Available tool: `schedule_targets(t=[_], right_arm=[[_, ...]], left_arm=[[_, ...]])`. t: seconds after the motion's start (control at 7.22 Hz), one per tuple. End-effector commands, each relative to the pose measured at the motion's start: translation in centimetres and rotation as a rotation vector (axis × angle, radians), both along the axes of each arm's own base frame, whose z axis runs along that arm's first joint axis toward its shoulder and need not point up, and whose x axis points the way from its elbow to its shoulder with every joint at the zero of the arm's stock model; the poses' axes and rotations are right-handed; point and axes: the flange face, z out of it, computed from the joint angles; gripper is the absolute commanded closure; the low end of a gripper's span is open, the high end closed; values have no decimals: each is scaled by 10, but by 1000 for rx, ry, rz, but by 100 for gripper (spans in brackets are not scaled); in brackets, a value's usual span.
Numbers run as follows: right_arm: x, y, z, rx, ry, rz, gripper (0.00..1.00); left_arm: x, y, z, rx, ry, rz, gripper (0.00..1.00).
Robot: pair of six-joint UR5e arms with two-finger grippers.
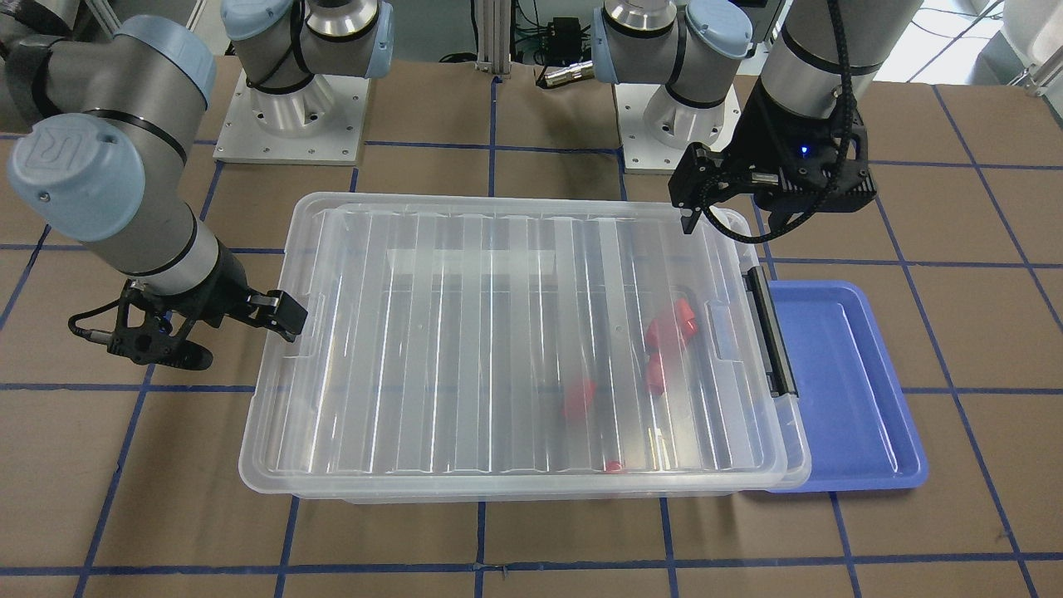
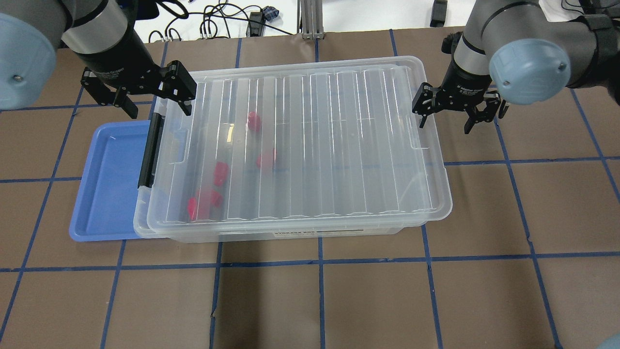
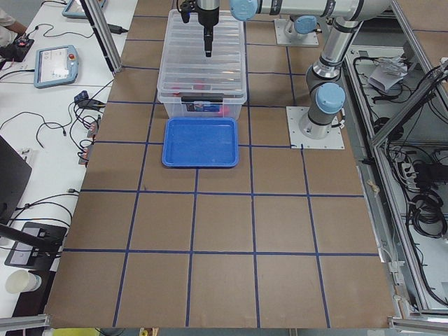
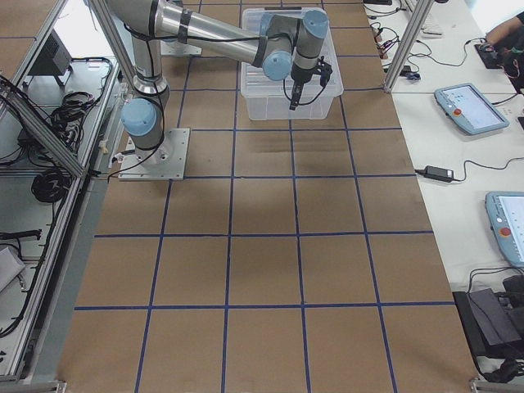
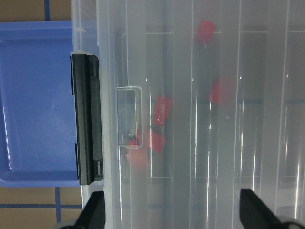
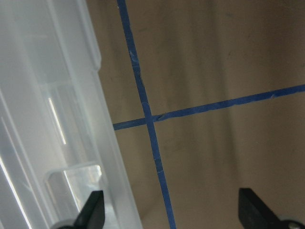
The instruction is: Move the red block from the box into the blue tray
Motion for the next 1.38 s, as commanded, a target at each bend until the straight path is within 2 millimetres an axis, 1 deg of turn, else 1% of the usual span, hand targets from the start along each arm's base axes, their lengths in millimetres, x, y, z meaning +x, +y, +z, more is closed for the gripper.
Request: schedule_targets(t=[0.0, 0.28, 0.42, 0.55, 0.69, 0.97, 1.25], right_arm=[[-7, -2, -3, 4, 7, -10, 0], [-23, -6, 0, 2, 22, -31, 0], [-29, -7, 1, -1, 52, 16, 0], [-33, -7, -2, 4, 55, 54, 0], [-39, -9, 0, 2, 55, 57, 0], [-82, -11, 0, 13, 84, 81, 0], [-102, -12, 4, 1, 82, 123, 0]], left_arm=[[0, 0, -1, 1, 0, 2, 0], [0, 0, 0, 0, 0, -2, 0], [0, 0, 0, 1, 0, -2, 0], [0, 0, 0, 0, -1, 2, 0], [0, 0, 0, 0, 0, 2, 0], [0, 0, 0, 0, 0, 2, 0], [0, 0, -1, 1, 0, 2, 0]])
